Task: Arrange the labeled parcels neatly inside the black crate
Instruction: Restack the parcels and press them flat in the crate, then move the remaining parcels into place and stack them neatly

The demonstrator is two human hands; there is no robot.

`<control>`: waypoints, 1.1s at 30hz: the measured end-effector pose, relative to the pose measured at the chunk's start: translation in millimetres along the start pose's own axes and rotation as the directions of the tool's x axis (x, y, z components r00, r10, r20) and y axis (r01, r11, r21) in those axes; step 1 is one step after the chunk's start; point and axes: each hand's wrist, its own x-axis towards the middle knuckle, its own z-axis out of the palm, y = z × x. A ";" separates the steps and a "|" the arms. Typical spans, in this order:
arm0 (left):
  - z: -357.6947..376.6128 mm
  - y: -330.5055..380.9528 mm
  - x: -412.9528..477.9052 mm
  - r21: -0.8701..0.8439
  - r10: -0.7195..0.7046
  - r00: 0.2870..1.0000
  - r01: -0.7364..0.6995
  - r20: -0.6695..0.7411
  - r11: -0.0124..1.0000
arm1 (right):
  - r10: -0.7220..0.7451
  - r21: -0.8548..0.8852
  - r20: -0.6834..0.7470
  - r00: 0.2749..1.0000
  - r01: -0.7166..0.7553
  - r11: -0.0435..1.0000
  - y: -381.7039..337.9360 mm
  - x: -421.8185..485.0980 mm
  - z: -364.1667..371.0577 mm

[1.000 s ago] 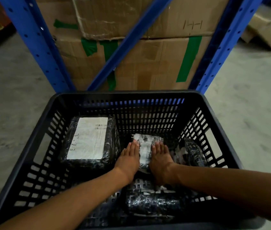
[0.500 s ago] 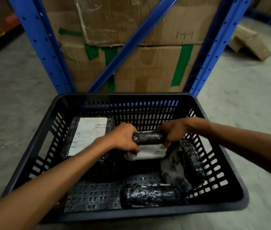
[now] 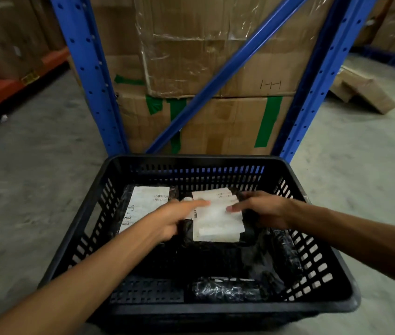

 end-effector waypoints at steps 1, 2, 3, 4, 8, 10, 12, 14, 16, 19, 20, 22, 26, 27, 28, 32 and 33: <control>1.7 -5.0 2.8 0.083 0.018 0.999 -0.015 -0.039 0.996 | 0.014 -0.006 -0.025 1.000 -0.014 1.000 6.1 1.5 3.4; 4.0 -9.2 4.3 0.165 0.038 0.997 -0.025 -0.071 0.986 | 0.022 -0.004 -0.057 0.998 -0.022 1.000 11.7 4.4 6.2; 6.3 -13.5 6.6 0.222 0.048 0.995 -0.027 -0.089 0.975 | 0.012 -0.016 -0.099 0.995 -0.013 1.000 15.8 7.1 8.8; 9.9 -17.2 9.4 0.255 0.046 0.995 -0.022 -0.090 0.967 | -0.013 -0.054 -0.137 0.991 0.005 0.999 18.0 8.4 11.9; 25.6 -27.4 29.4 0.337 0.034 0.990 0.013 -0.134 0.941 | -0.047 -0.154 -0.248 0.968 0.009 0.988 25.0 29.5 19.1; 30.1 -30.7 43.9 0.356 0.036 0.988 0.021 -0.153 0.934 | -0.041 -0.229 -0.253 0.967 -0.018 0.973 26.8 45.0 20.1; 30.5 -36.8 62.1 0.401 0.030 0.987 0.037 -0.159 0.915 | -0.037 -0.326 -0.285 0.958 -0.060 0.944 27.0 57.5 21.2; 28.5 -46.1 81.0 0.462 0.026 0.988 0.047 -0.151 0.886 | -0.032 -0.429 -0.331 0.943 -0.120 0.895 29.6 69.7 23.7; 29.2 -54.9 92.6 0.554 0.038 0.988 0.053 -0.151 0.831 | -0.032 -0.564 -0.331 0.943 -0.171 0.808 35.9 76.8 29.6; 34.5 -56.6 106.1 0.720 0.074 0.980 0.082 -0.183 0.690 | -0.060 -0.771 -0.307 0.950 -0.211 0.600 43.6 87.0 41.4; 36.1 -54.8 107.3 0.735 0.066 0.980 0.096 -0.188 0.671 | -0.071 -0.814 -0.301 0.951 -0.217 0.539 43.2 88.1 44.8; 38.1 -51.4 106.4 0.732 0.043 0.981 0.110 -0.187 0.672 | -0.072 -0.885 -0.247 0.966 -0.195 0.423 37.2 86.0 46.7; 41.8 -40.8 91.6 0.790 -0.033 0.994 0.100 -0.101 0.605 | -0.012 -0.986 -0.108 0.994 -0.105 0.129 15.2 61.4 38.8; 43.9 -36.2 85.9 0.811 -0.048 0.998 0.069 -0.050 0.581 | -0.030 -0.997 -0.075 0.997 -0.074 0.039 6.9 49.4 33.8; 46.8 -30.6 77.9 0.835 -0.057 0.998 0.027 0.005 0.550 | -0.054 -0.998 -0.035 0.998 -0.037 -0.047 -2.3 35.7 27.3; 64.8 -20.3 41.8 0.854 -0.024 0.966 -0.216 0.258 0.474 | -0.091 -0.968 0.108 0.990 0.084 -0.235 -38.5 -32.2 -0.4; 71.3 -23.4 35.0 0.840 -0.053 0.948 -0.250 0.312 0.481 | -0.081 -0.962 0.129 0.988 0.105 -0.253 -40.7 -46.7 -6.5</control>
